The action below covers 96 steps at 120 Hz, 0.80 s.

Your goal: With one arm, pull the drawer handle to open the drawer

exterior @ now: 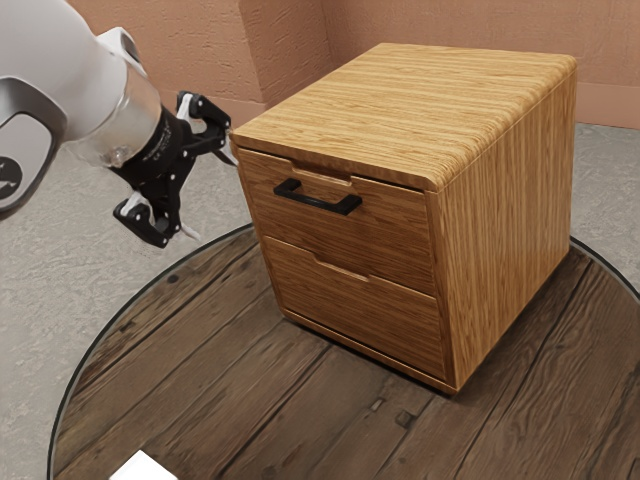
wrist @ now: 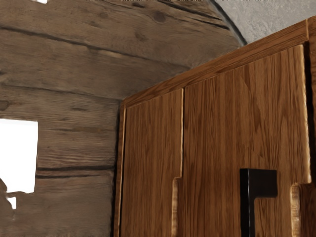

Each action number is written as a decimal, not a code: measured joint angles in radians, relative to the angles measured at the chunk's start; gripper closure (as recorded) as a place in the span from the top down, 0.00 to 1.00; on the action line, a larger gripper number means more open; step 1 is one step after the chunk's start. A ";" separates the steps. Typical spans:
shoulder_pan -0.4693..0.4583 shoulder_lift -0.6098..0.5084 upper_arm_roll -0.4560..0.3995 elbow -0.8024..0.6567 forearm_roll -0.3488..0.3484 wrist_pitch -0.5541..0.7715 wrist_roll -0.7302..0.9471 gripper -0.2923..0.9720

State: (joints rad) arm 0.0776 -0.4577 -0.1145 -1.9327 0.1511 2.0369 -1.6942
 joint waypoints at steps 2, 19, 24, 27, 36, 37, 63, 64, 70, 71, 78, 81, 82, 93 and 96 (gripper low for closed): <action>0.005 0.000 -0.001 0.001 -0.002 0.007 -0.001 0.77; 0.021 0.010 -0.001 -0.010 -0.005 0.077 -0.019 0.69; 0.024 0.017 0.000 -0.014 0.008 0.103 -0.024 0.66; 0.026 0.024 0.001 -0.014 0.009 0.119 -0.027 0.64; 0.033 0.064 0.004 -0.010 -0.032 0.168 -0.034 0.63; 0.033 0.068 0.005 -0.010 -0.036 0.174 -0.034 0.63; -0.018 0.102 0.000 -0.010 -0.099 0.278 -0.051 0.52; -0.022 0.102 0.000 -0.011 -0.100 0.281 -0.052 0.51; -0.042 0.104 0.000 -0.014 -0.107 0.294 -0.057 0.50; -0.044 0.105 0.000 -0.015 -0.108 0.297 -0.058 0.50; -0.055 0.112 -0.001 -0.018 -0.119 0.310 -0.063 0.49; -0.059 0.116 0.000 -0.021 -0.122 0.315 -0.065 0.48; -0.059 0.116 0.000 -0.022 -0.123 0.316 -0.066 0.48; -0.067 0.131 0.005 -0.032 -0.132 0.331 -0.072 0.47; -0.068 0.136 0.006 -0.033 -0.133 0.334 -0.074 0.47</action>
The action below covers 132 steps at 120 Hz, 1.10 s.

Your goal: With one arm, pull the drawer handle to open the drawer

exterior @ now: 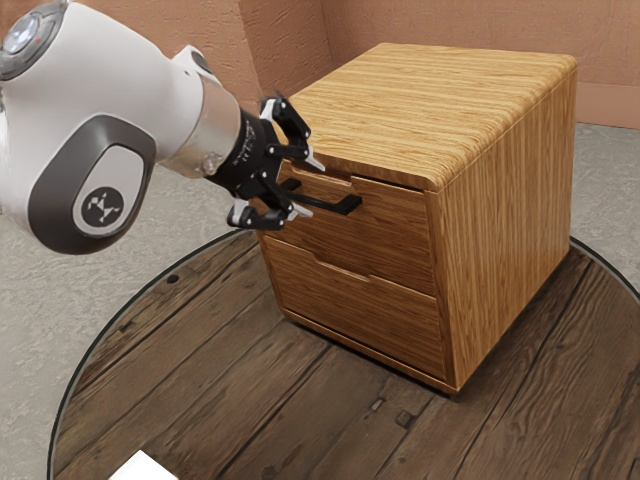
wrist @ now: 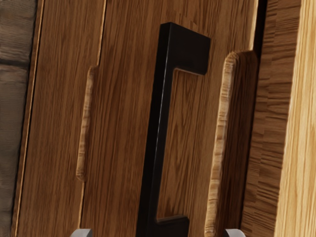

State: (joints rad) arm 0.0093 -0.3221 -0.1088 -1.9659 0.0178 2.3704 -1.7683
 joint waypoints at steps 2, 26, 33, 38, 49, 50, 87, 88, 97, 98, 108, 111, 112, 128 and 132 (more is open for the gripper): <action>0.000 0.004 0.000 0.000 -0.003 0.002 -0.001 0.47; -0.002 0.027 0.002 -0.005 -0.020 0.016 -0.012 0.45; -0.001 0.029 0.003 -0.005 -0.026 0.019 -0.014 0.45; -0.001 0.032 0.003 -0.006 -0.029 0.020 -0.016 0.45; 0.000 0.040 0.004 -0.006 -0.037 0.022 -0.018 0.44; 0.000 0.040 0.004 -0.006 -0.037 0.022 -0.018 0.43; -0.002 0.048 0.071 -0.007 -0.044 0.025 -0.020 0.41; -0.002 0.048 0.071 -0.009 -0.044 0.025 -0.021 0.41; -0.003 0.050 0.072 -0.014 -0.044 0.025 -0.021 0.40; -0.003 0.050 0.072 -0.015 -0.044 0.025 -0.021 0.40; -0.008 0.053 0.073 -0.021 -0.045 0.025 -0.021 0.39; -0.008 0.055 0.073 -0.021 -0.045 0.025 -0.021 0.39; -0.008 0.056 0.073 -0.022 -0.045 0.025 -0.021 0.38; -0.010 0.064 0.075 -0.022 -0.047 0.025 -0.019 0.37; -0.011 0.065 0.077 -0.022 -0.047 0.025 -0.018 0.36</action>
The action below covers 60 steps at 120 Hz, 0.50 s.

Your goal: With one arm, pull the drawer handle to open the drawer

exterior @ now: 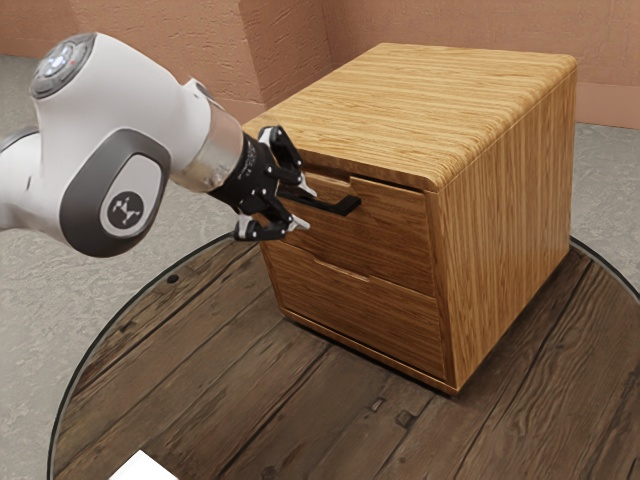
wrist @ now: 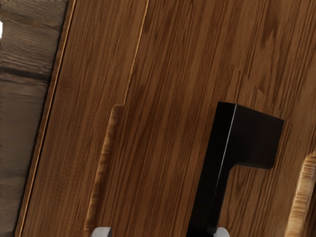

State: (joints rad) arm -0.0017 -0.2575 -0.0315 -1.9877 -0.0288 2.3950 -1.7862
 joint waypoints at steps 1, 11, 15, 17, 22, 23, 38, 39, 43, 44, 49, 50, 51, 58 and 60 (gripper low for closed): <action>0.000 0.000 0.001 0.000 0.000 0.000 0.000 0.36; -0.002 0.000 0.004 0.001 -0.001 0.000 0.002 0.33; -0.004 -0.001 0.006 0.001 -0.002 0.000 0.004 0.31; -0.005 -0.002 0.010 0.001 -0.004 0.000 0.006 0.30; -0.005 -0.004 0.015 0.000 -0.011 0.000 0.010 0.28; -0.006 -0.004 0.016 0.000 -0.012 0.000 0.011 0.28; -0.007 -0.011 0.020 -0.009 -0.024 -0.001 0.024 0.23; -0.007 -0.013 0.020 -0.010 -0.025 -0.002 0.025 0.22; -0.007 -0.016 0.021 -0.013 -0.026 -0.002 0.028 0.22; -0.007 -0.016 0.021 -0.013 -0.027 -0.002 0.029 0.22; -0.015 -0.017 0.027 -0.015 -0.029 -0.003 0.033 0.21; -0.019 -0.017 0.029 -0.016 -0.029 -0.003 0.034 0.20; -0.024 -0.017 0.033 -0.016 -0.029 -0.003 0.034 0.20; -0.056 -0.017 0.055 -0.017 -0.031 -0.004 0.040 0.20; -0.062 -0.018 0.059 -0.017 -0.032 -0.004 0.041 0.19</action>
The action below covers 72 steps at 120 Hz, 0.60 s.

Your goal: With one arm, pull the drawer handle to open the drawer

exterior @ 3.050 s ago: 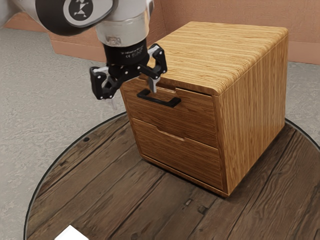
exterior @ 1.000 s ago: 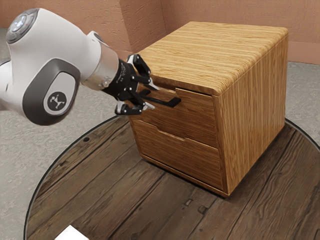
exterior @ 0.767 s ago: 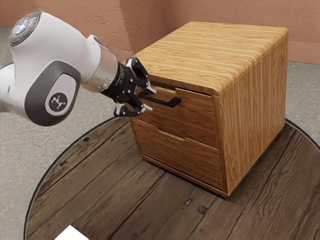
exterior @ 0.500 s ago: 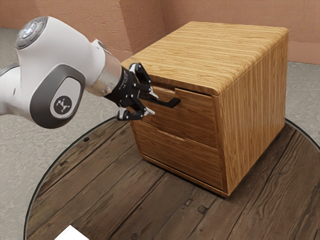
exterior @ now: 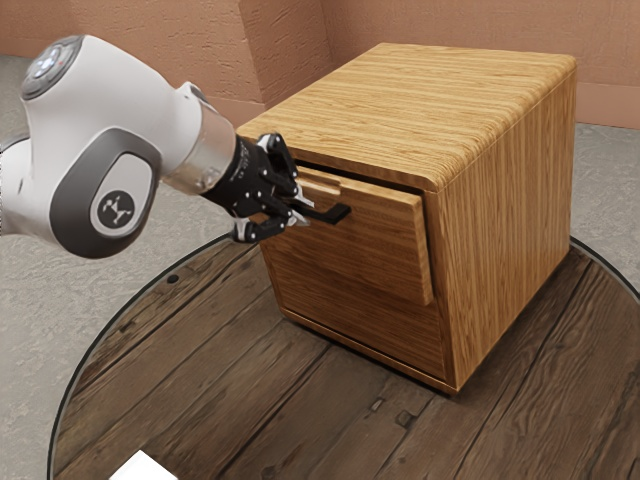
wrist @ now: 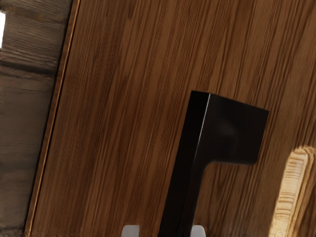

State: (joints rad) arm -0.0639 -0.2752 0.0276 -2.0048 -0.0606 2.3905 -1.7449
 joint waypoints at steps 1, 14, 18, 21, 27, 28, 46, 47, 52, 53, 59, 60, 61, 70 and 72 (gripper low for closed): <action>-0.003 0.000 0.001 0.000 0.000 0.000 0.001 0.19; -0.046 -0.006 0.033 -0.004 -0.001 -0.002 0.009 0.18; -0.055 -0.014 0.042 -0.011 0.000 -0.002 0.012 0.18; -0.058 -0.023 0.047 -0.020 0.000 -0.002 0.013 0.18; -0.062 -0.040 0.052 -0.035 0.000 -0.003 0.017 0.18; -0.062 -0.042 0.053 -0.037 0.000 -0.003 0.017 0.18; -0.063 -0.099 0.058 -0.085 0.001 -0.003 0.025 0.17; -0.063 -0.102 0.058 -0.088 0.001 -0.003 0.025 0.17; -0.063 -0.116 0.058 -0.099 0.001 -0.003 0.027 0.17; -0.063 -0.118 0.058 -0.101 0.001 -0.003 0.027 0.17; -0.066 -0.129 0.058 -0.113 0.001 -0.003 0.030 0.17; -0.067 -0.130 0.058 -0.115 0.001 -0.003 0.031 0.17; -0.068 -0.132 0.058 -0.117 0.001 -0.004 0.031 0.17; -0.084 -0.145 0.065 -0.131 0.001 -0.004 0.036 0.17; -0.087 -0.147 0.066 -0.132 0.001 -0.004 0.037 0.17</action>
State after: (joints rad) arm -0.1505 -0.4220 0.0939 -2.1372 -0.0597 2.3862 -1.7080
